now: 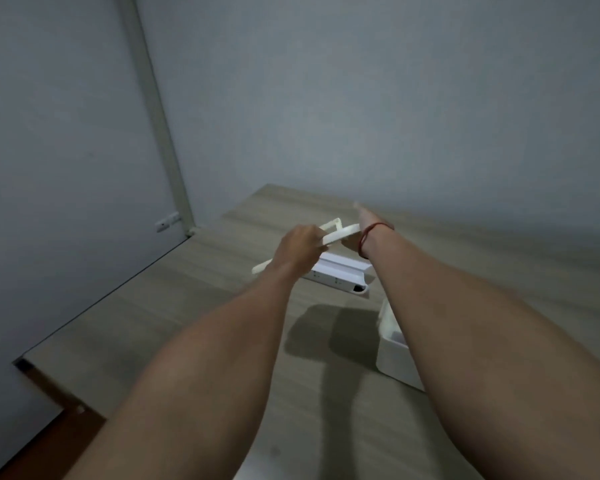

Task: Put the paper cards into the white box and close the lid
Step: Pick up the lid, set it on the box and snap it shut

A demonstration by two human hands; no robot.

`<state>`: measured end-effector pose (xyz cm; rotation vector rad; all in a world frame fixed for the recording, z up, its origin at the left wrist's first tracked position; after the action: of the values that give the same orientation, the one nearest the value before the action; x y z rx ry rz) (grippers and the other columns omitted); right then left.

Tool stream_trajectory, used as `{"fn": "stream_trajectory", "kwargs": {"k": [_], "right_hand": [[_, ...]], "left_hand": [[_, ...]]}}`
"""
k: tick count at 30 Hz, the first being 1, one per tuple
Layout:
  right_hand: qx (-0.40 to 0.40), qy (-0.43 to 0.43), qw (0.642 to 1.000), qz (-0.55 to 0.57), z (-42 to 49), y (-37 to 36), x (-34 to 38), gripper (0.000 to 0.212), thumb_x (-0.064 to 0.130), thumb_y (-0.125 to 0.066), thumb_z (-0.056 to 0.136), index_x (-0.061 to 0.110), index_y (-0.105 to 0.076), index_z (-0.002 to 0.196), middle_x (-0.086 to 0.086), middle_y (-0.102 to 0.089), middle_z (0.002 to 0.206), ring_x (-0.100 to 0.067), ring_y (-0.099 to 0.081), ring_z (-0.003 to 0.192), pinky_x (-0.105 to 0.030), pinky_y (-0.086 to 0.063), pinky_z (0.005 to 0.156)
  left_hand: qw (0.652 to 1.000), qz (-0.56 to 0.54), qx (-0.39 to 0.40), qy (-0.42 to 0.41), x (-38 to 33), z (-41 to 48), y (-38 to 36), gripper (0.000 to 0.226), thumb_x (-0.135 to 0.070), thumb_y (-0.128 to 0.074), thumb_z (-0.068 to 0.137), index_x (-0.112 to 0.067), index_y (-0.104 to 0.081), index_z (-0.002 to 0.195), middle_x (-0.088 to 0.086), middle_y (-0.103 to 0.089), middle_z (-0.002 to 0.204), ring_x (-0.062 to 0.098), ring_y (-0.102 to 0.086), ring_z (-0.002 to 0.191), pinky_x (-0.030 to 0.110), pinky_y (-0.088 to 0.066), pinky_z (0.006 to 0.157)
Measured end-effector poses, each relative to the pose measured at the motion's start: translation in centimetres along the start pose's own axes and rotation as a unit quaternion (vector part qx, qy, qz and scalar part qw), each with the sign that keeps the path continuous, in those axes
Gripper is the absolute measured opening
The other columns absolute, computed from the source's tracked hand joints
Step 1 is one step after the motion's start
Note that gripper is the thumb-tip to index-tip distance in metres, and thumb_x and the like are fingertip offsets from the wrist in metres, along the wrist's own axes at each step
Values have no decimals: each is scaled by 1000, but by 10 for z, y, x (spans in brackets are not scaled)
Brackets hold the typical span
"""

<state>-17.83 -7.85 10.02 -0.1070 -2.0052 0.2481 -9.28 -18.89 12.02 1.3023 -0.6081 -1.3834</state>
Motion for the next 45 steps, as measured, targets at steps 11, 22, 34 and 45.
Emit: {"fn": "stream_trajectory", "kwargs": {"k": [11,22,34,45], "right_hand": [[-148,-5,989,-6,18,97,-9,45,8,-46,95,-3,-40,138,-15,-47,145,-27,-53,127,-34,-42,103],[-128,-52,986,-92,35,233,-23,44,23,-50,95,2,-48,134,-15,-61,127,-24,-57,70,-32,-51,71],[-329,19,926,-186,33,321,-45,52,27,-61,89,1,-51,133,-17,-56,137,-32,-56,125,-33,-44,102],[-331,55,912,-234,61,332,-63,33,20,-55,93,3,-61,121,-15,-64,126,-31,-59,118,-31,-46,95]], "left_hand": [[971,20,235,38,19,10,-72,50,-11,-55,73,-23,-66,120,5,-62,129,27,-59,117,34,-48,101],[935,-192,77,290,-37,23,-107,48,-22,-42,92,-7,-40,138,17,-47,142,37,-45,130,44,-39,107],[913,-244,125,302,-83,-4,-198,51,-32,-38,99,5,-48,133,21,-55,135,37,-54,123,40,-45,101],[919,-207,150,299,-70,-13,-250,47,-28,-39,100,7,-54,127,24,-59,129,39,-56,120,38,-45,96]]}}
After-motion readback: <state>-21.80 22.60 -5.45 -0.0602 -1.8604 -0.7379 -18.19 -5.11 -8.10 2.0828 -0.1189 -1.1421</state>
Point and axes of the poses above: each hand's wrist, its own z-axis towards the middle knuckle, its own y-axis out of the back of the hand, x = y × z, the point moved 7 cm from there along z, towards the middle knuckle
